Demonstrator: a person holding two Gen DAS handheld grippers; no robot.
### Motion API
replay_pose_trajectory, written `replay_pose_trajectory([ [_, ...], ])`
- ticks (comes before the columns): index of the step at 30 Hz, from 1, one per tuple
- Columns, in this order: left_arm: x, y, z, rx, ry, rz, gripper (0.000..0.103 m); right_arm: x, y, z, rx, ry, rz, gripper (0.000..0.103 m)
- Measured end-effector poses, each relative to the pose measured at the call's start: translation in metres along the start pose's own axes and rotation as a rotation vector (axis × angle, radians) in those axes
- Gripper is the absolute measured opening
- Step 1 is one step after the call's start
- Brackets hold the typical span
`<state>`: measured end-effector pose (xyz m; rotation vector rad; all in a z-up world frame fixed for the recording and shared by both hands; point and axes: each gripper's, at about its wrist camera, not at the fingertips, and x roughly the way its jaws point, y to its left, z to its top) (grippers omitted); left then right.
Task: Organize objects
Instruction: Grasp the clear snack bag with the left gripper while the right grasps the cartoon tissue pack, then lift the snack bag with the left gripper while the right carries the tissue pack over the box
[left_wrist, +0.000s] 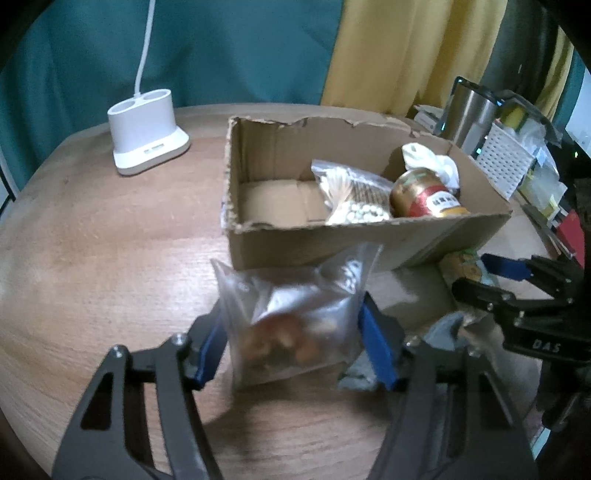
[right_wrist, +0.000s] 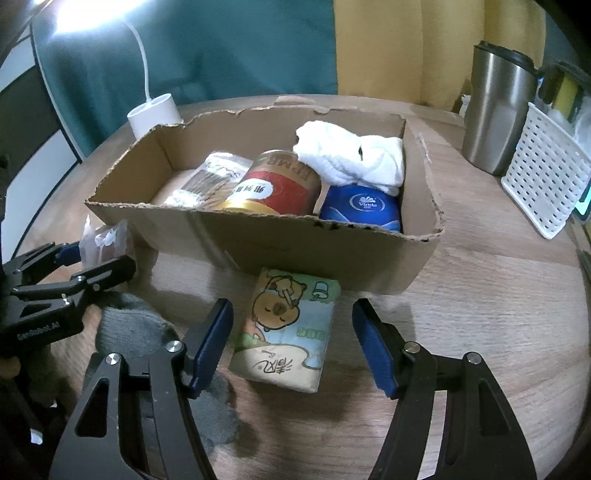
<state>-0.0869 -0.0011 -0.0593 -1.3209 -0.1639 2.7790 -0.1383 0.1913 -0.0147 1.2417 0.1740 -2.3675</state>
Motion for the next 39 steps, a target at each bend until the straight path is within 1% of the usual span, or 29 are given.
replay_pose_trajectory([
  [1,-0.001,0.0,-0.001,0.0,-0.002,-0.002,0.065,0.001,0.0,-0.001,-0.002,0.001,-0.001,0.066],
  [3,-0.003,0.0,-0.001,-0.002,-0.005,-0.008,0.065,0.002,0.002,-0.002,-0.013,0.008,-0.005,0.056],
  [4,-0.004,0.0,-0.001,-0.002,-0.009,-0.01,0.065,0.002,0.003,-0.002,-0.018,0.008,-0.001,0.055],
  [11,-0.014,0.002,0.0,-0.006,-0.023,-0.025,0.064,-0.005,0.007,-0.005,-0.028,-0.005,-0.002,0.054],
  [17,-0.029,0.002,0.003,-0.004,-0.055,-0.028,0.064,-0.017,0.007,-0.003,-0.033,-0.027,0.0,0.054],
  [39,-0.066,0.001,0.012,-0.004,-0.126,-0.013,0.064,-0.062,0.004,0.006,-0.04,-0.134,0.004,0.054],
])
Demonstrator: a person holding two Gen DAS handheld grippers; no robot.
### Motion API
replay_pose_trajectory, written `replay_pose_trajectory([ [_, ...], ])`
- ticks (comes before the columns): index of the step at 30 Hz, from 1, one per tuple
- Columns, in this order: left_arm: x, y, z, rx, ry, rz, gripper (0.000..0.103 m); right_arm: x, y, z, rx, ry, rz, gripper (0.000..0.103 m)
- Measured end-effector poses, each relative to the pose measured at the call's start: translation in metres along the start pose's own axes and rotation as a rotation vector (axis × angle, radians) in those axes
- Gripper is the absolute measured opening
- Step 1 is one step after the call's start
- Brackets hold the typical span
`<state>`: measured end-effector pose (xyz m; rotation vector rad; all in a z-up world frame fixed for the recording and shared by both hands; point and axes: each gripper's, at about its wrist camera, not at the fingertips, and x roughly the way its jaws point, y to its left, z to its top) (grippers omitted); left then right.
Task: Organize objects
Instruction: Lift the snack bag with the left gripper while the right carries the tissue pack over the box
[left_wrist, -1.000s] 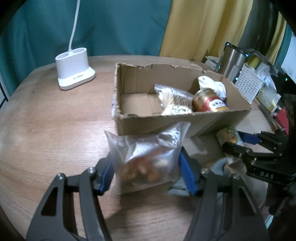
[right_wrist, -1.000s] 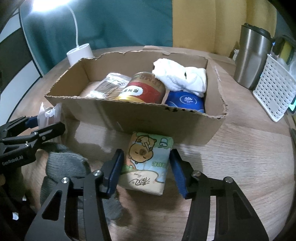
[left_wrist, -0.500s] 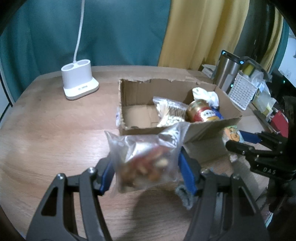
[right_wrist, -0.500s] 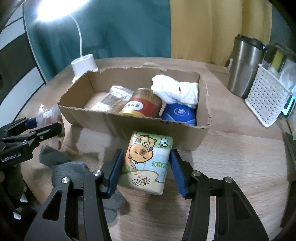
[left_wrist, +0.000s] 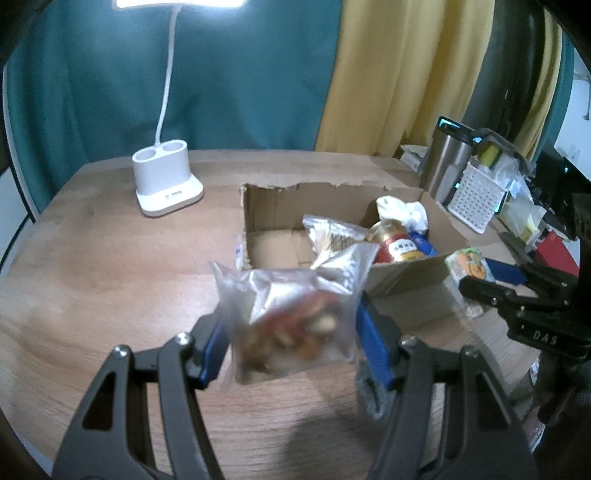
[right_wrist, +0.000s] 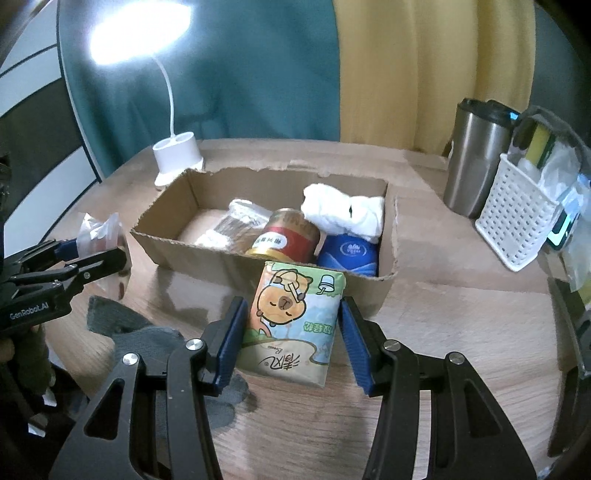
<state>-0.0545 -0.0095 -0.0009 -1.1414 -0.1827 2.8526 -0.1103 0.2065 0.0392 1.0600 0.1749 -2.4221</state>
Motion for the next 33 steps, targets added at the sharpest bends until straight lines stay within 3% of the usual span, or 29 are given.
replay_pose_trajectory([
  [25,-0.009,0.0,0.027,0.001,-0.049,-0.001,0.064,-0.013,-0.007,0.022,0.01,-0.06,-0.011,0.054],
  [33,-0.008,0.003,0.034,-0.009,-0.062,-0.003,0.064,-0.013,0.002,0.027,-0.003,-0.071,0.033,0.054],
])
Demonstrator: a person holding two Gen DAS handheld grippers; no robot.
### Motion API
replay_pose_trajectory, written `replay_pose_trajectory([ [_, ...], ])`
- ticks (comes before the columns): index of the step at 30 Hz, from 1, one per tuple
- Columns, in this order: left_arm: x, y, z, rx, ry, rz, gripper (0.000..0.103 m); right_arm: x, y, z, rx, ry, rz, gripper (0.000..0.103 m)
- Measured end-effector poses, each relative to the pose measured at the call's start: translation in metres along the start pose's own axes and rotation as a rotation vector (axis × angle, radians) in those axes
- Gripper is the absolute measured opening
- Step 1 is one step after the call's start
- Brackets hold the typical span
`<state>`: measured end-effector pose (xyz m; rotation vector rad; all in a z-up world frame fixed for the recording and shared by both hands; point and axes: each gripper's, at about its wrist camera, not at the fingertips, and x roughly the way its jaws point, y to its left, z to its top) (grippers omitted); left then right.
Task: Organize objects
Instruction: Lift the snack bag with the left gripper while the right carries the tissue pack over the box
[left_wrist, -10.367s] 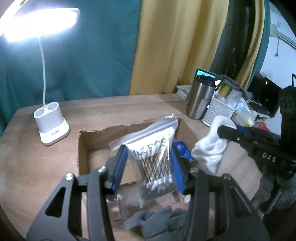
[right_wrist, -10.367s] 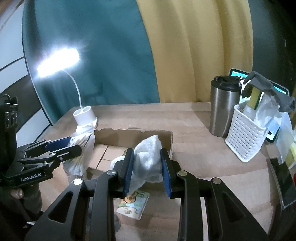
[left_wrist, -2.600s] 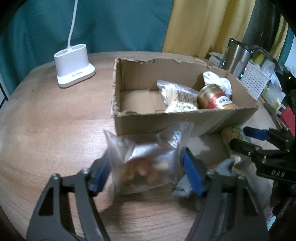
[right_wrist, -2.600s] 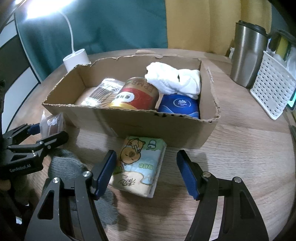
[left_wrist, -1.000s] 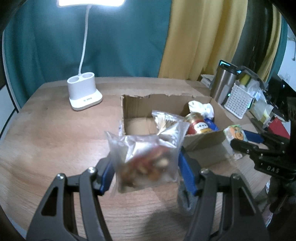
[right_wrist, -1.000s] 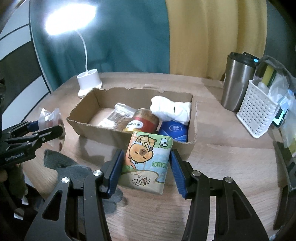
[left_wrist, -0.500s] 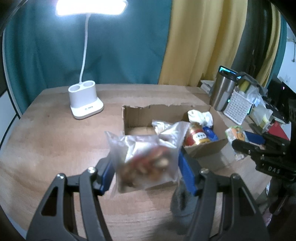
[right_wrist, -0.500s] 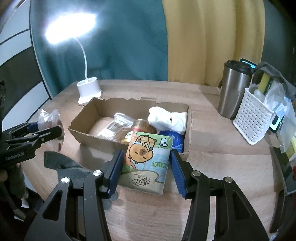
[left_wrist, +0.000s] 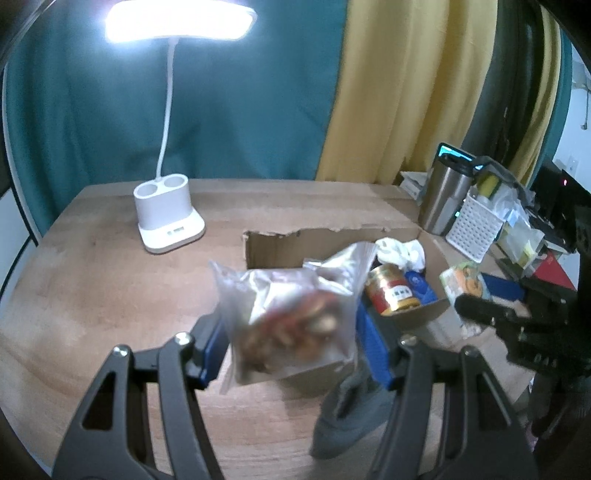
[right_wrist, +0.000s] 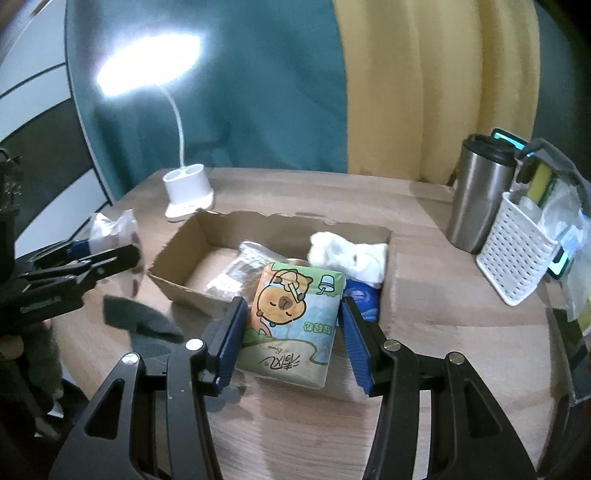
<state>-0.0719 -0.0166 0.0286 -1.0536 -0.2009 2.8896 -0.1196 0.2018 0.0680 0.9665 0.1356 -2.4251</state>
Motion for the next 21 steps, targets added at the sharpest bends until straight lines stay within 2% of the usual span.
replay_pose_trajectory([
  [15,0.0,0.032,-0.021,-0.048,0.027,0.021,0.064,0.032,0.06,-0.019,-0.062,0.104,0.109,0.054],
  [21,-0.004,0.044,-0.018,-0.063,0.014,0.023,0.064,0.042,0.069,-0.017,-0.07,0.124,0.098,0.054],
])
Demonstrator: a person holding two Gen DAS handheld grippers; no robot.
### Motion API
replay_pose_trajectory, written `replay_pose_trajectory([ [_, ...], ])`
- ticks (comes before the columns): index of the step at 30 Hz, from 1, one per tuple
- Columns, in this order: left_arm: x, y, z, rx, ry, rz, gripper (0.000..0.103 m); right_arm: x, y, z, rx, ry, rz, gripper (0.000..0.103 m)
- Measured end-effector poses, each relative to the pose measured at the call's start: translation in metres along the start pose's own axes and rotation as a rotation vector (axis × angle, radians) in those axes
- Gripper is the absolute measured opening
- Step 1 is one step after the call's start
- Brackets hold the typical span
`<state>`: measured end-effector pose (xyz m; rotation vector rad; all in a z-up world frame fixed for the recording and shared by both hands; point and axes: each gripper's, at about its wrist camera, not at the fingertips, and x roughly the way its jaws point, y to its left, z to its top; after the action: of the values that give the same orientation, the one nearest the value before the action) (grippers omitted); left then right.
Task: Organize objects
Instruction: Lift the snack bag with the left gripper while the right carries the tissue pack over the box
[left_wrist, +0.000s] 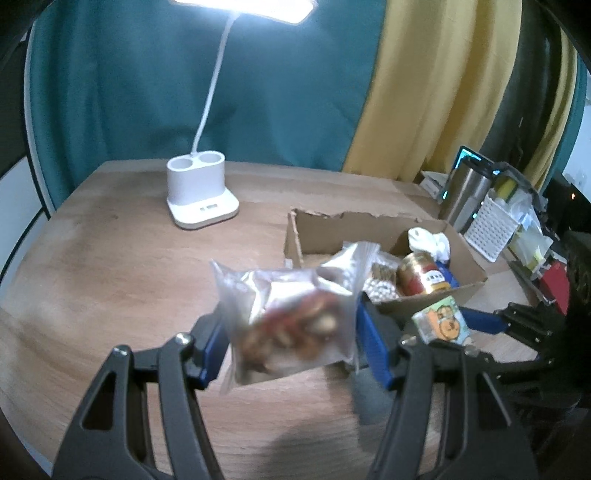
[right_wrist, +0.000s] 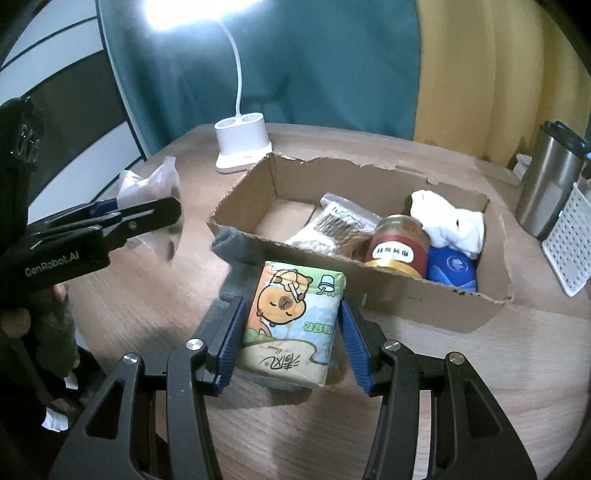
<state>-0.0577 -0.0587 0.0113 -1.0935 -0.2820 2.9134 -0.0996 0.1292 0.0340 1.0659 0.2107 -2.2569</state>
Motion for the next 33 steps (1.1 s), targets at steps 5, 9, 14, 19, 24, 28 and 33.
replay_pose_trajectory([
  [5,0.001,0.002,0.005,-0.003,-0.004,-0.002,0.064,-0.005,-0.001,0.006,0.003,-0.015,-0.019,0.054],
  [9,0.001,-0.002,0.009,0.002,-0.01,-0.008,0.064,-0.01,-0.004,0.012,0.004,-0.028,-0.028,0.054],
  [14,0.005,-0.008,0.018,0.01,-0.014,-0.012,0.064,-0.014,-0.01,0.02,0.005,-0.044,-0.036,0.054],
  [19,0.012,-0.016,0.025,0.02,-0.011,-0.015,0.064,-0.016,-0.02,0.027,0.011,-0.055,-0.041,0.054],
  [24,0.021,-0.022,0.032,0.028,0.0,-0.015,0.064,-0.015,-0.035,0.033,0.03,-0.061,-0.047,0.054],
  [28,0.03,-0.028,0.037,0.035,0.011,-0.015,0.064,-0.014,-0.046,0.036,0.043,-0.066,-0.05,0.054],
  [33,0.04,-0.035,0.045,0.048,0.019,-0.016,0.064,-0.011,-0.057,0.042,0.057,-0.072,-0.049,0.054],
])
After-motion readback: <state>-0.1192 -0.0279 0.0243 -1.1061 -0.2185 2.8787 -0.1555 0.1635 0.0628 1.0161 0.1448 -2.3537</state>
